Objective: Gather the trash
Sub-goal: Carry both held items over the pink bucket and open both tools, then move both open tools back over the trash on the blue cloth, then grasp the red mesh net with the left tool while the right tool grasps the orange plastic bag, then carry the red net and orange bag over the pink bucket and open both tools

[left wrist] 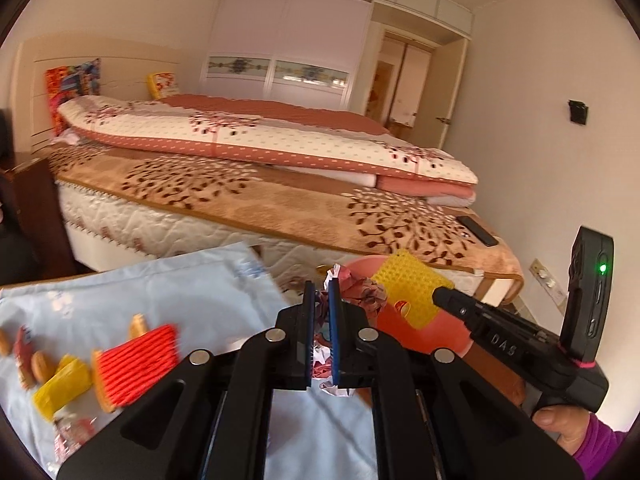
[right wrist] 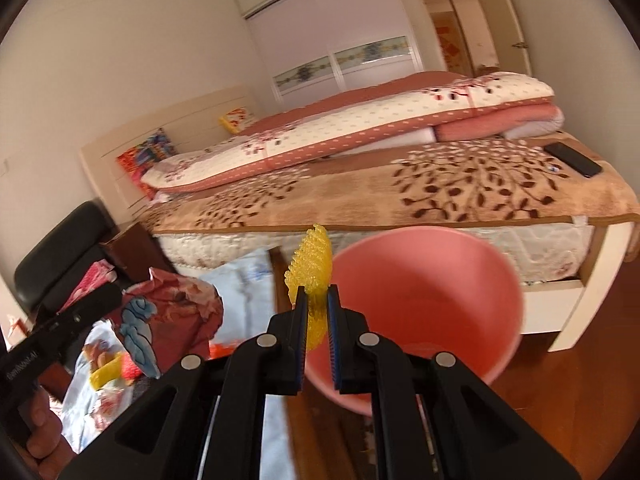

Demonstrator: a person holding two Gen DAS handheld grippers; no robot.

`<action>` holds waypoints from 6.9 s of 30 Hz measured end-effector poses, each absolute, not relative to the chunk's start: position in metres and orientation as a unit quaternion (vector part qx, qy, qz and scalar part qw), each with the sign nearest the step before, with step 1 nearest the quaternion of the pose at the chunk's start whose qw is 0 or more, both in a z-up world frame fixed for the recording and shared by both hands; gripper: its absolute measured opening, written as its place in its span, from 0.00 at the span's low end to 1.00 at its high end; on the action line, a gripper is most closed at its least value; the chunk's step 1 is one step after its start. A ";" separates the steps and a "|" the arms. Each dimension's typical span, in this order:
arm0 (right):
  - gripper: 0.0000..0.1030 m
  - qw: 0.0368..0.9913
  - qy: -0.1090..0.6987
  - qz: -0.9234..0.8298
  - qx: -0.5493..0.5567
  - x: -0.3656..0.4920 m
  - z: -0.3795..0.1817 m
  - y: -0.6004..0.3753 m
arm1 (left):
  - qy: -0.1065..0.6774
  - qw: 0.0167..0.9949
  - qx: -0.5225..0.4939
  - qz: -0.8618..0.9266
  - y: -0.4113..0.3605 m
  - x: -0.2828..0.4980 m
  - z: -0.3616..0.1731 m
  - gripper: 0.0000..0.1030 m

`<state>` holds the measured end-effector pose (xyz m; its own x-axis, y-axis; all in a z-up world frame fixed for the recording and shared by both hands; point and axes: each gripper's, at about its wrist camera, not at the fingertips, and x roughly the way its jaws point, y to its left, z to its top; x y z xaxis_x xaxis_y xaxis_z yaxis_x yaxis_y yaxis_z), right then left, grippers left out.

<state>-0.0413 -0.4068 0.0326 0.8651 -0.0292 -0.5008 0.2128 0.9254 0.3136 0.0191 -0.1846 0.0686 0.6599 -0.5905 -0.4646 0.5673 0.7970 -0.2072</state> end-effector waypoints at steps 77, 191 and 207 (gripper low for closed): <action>0.48 0.949 0.297 0.018 0.107 -0.045 0.009 -0.295 | 0.318 0.936 0.008 -0.153 -0.095 0.010 0.019 0.38; 0.28 0.910 0.343 -0.144 0.182 -0.010 -0.007 -0.439 | 0.310 0.897 0.032 -0.314 -0.247 0.058 0.039 0.05; 0.29 0.904 0.350 -0.163 0.185 -0.010 -0.018 -0.452 | 0.329 0.882 0.055 -0.333 -0.278 0.063 0.018 0.05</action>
<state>-0.0097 -0.4519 -0.0178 0.7021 -0.1658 -0.6925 0.4242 0.8785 0.2198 0.0628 -0.2782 0.0180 0.5617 -0.5504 -0.6177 0.6228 0.7728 -0.1222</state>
